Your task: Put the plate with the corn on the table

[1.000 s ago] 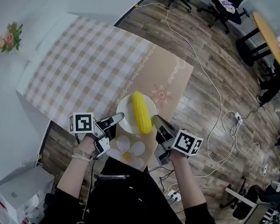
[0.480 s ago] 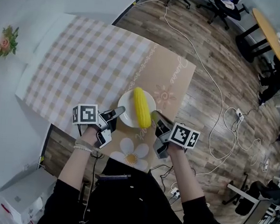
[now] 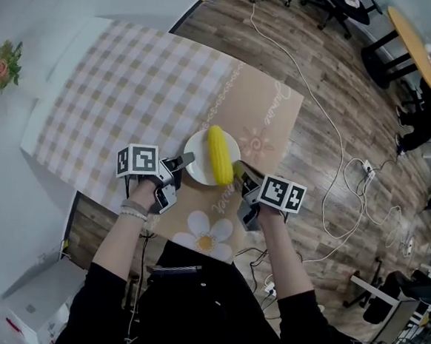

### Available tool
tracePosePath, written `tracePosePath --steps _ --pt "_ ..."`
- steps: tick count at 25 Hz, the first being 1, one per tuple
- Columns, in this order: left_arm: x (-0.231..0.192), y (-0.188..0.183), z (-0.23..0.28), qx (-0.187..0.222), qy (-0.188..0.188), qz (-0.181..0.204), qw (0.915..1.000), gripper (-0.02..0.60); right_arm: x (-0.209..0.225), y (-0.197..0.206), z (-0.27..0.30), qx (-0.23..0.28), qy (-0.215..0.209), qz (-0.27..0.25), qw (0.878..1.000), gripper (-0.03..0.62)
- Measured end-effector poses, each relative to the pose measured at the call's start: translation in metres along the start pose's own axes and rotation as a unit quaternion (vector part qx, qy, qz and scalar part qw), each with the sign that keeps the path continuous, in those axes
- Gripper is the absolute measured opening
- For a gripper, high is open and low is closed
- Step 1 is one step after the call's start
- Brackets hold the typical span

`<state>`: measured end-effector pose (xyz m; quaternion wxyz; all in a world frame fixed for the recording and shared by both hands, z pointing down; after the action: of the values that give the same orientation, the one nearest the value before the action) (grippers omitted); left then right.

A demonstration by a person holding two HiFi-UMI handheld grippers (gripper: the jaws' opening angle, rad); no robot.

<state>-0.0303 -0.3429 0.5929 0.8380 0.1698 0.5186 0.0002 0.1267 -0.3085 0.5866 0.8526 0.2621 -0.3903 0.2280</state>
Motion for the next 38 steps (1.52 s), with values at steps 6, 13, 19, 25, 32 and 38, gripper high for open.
tracePosePath --steps 6,13,19,25,32,38 --pt "-0.007 -0.004 0.006 -0.013 -0.019 0.014 0.9996 0.023 0.005 -0.003 0.008 -0.012 0.032 -0.018 0.999 0.064" --pt "-0.009 -0.005 0.009 -0.032 -0.035 0.011 0.9988 0.023 0.010 -0.004 0.013 -0.018 0.060 -0.014 0.998 0.064" --pt "-0.013 -0.007 0.008 -0.063 -0.062 0.029 0.9956 0.026 0.010 -0.003 0.020 -0.025 0.090 -0.032 0.995 0.066" --pt "-0.008 -0.001 0.009 -0.090 -0.075 0.054 0.9916 0.056 0.012 -0.004 0.015 -0.025 0.099 -0.045 0.994 0.066" --pt "-0.007 -0.003 -0.002 -0.090 -0.066 0.068 0.9914 0.124 0.010 -0.006 0.015 -0.020 0.107 -0.055 0.993 0.066" --pt "-0.011 -0.011 -0.021 -0.039 -0.090 0.076 0.9923 0.127 0.009 -0.004 0.015 -0.014 0.104 -0.073 0.992 0.071"
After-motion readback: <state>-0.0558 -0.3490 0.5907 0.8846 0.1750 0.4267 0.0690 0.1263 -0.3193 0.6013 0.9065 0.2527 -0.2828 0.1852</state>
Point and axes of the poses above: the fingertips, and each gripper's own axes: z forward along the fingers, x to its right, y out of its underside, the point moved 2 cm from there along -z, backward along the fingers, and after that the axes turned 10 degrees about z, right-handed, at the moved point
